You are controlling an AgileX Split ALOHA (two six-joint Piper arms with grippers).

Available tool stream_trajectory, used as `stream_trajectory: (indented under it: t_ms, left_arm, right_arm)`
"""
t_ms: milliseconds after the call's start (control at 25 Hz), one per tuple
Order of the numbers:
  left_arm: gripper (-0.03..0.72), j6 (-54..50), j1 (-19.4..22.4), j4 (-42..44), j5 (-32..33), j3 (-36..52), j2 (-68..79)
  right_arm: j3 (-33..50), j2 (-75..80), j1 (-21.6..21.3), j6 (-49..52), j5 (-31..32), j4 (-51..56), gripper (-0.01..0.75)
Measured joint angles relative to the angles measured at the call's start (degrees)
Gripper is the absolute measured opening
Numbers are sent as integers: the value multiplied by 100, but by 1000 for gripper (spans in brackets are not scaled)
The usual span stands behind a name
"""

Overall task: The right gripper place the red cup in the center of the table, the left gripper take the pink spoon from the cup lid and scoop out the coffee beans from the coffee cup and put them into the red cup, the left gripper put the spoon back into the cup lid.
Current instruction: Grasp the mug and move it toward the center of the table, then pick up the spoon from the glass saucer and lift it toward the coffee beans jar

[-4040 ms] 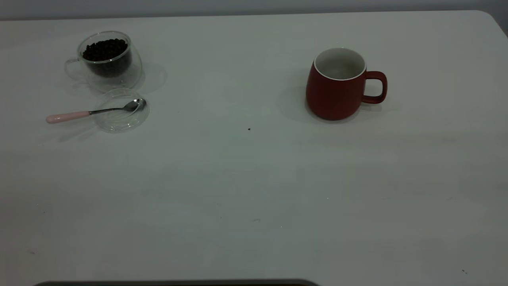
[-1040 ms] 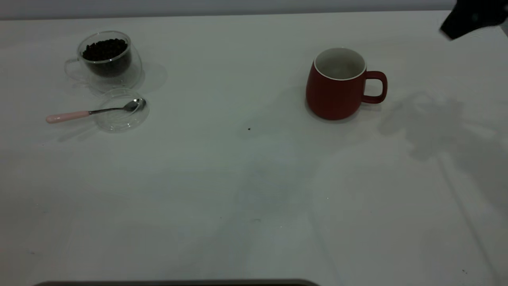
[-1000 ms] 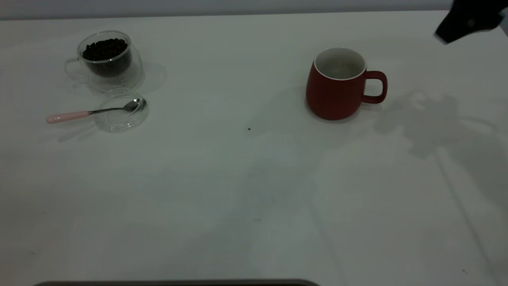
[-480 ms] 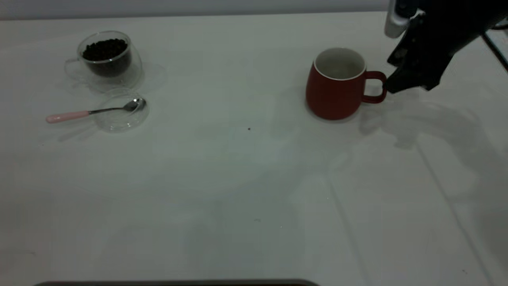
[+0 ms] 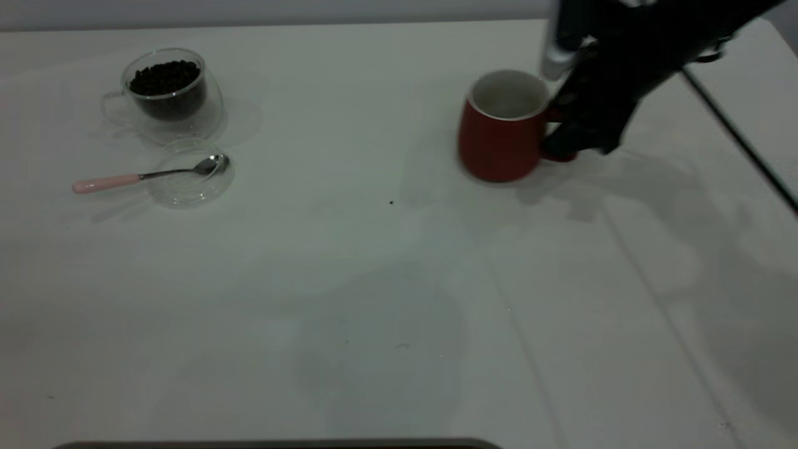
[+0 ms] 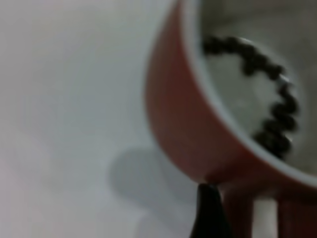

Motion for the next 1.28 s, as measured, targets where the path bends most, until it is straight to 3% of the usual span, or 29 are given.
stream_trajectory:
  t_ms: [440,640,760,920,1120,1280]
  left_arm:
    - [505,0,0,0,0,0,0]
    - [505,0,0,0,0,0,0]
    - [505,0,0,0,0,0,0]
    - [505,0,0,0,0,0,0]
    - [505,0,0,0,0,0,0]
    - [505,0,0,0,0,0,0]
  right_arm:
    - [-1148,495,1223,0,21,983,555]
    - [-1183,494,1272,89,118,1009,535]
    - [-940,292,1125,637,375,693,529]
    - [-218,-526,914,2058,841,-146,527]
    - [782,-2365,901,5721,2323,-1266,525]
    - [1413,-3970,906,8559,3633,-3833,523]
